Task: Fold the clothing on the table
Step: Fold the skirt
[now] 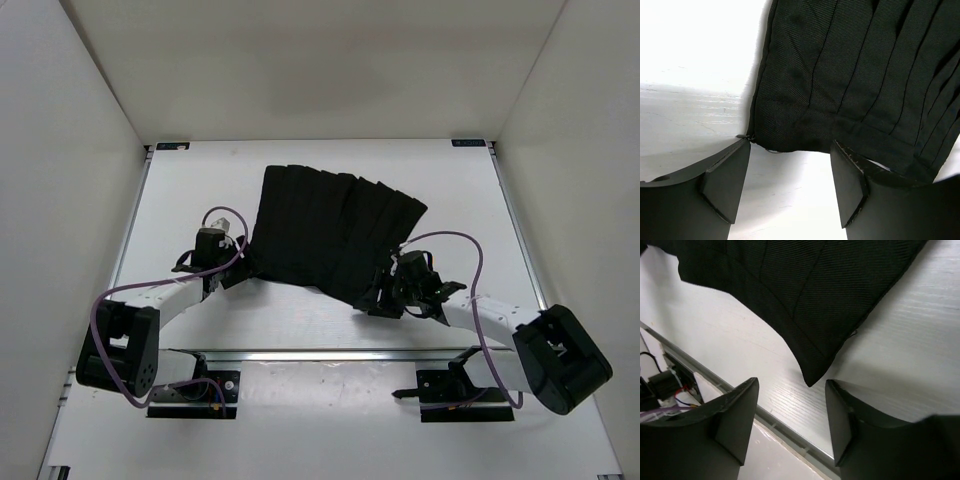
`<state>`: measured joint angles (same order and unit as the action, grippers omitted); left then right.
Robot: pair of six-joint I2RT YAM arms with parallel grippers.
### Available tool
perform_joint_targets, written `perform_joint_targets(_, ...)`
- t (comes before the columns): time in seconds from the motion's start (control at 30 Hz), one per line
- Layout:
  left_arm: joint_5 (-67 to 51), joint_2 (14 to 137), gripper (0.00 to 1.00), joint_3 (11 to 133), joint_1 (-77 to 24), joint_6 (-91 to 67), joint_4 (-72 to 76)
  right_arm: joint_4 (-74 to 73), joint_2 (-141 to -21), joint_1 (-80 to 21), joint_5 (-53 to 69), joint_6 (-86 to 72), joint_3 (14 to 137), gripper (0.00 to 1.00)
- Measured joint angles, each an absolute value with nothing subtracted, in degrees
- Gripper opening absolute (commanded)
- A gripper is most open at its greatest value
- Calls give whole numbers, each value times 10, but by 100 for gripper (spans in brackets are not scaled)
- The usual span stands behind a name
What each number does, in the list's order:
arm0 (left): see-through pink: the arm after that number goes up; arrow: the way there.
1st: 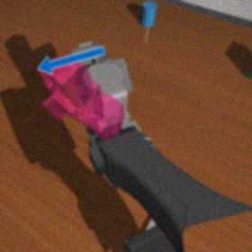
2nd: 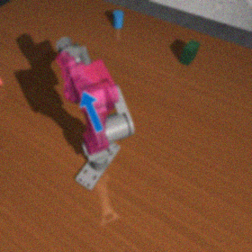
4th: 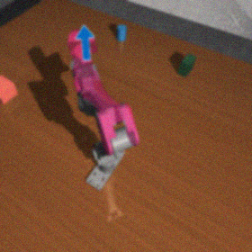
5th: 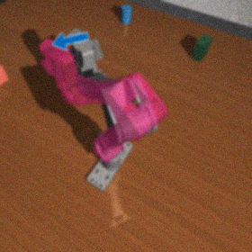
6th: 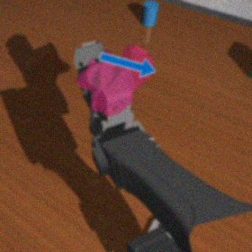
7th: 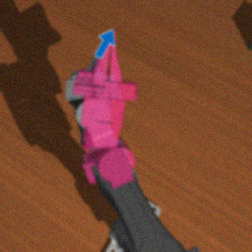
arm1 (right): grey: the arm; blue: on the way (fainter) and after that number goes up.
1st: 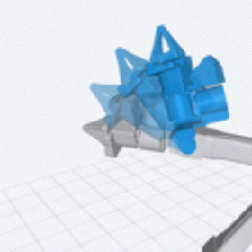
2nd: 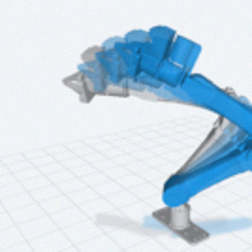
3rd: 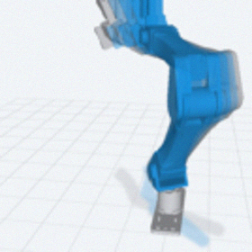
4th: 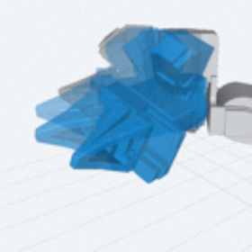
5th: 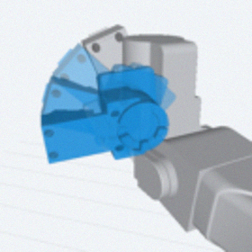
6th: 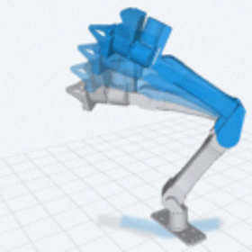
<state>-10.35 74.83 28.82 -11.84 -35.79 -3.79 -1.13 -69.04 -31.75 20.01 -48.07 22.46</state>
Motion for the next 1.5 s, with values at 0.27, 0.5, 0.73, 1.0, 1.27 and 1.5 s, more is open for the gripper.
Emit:
perform_joint_targets(0.27,-105,757,76,290,-121,-354,-39,22,-734,-311,193,-498,225,12)
perform_joint_targets(0.5,-114,757,77,294,-123,-350,-49,17,-723,-276,176,-496,216,0)
perform_joint_targets(0.73,-117,757,71,294,-133,-351,-53,-11,-666,-196,186,-465,190,0)
perform_joint_targets(1.0,-127,799,52,304,-163,-367,-20,-23,-664,-168,212,-432,183,0)
perform_joint_targets(1.27,-129,819,0,307,-176,-380,-19,-34,-672,-166,221,-409,192,0)
perform_joint_targets(1.5,-122,780,0,309,-187,-369,-75,-92,-679,-128,216,-357,245,0)
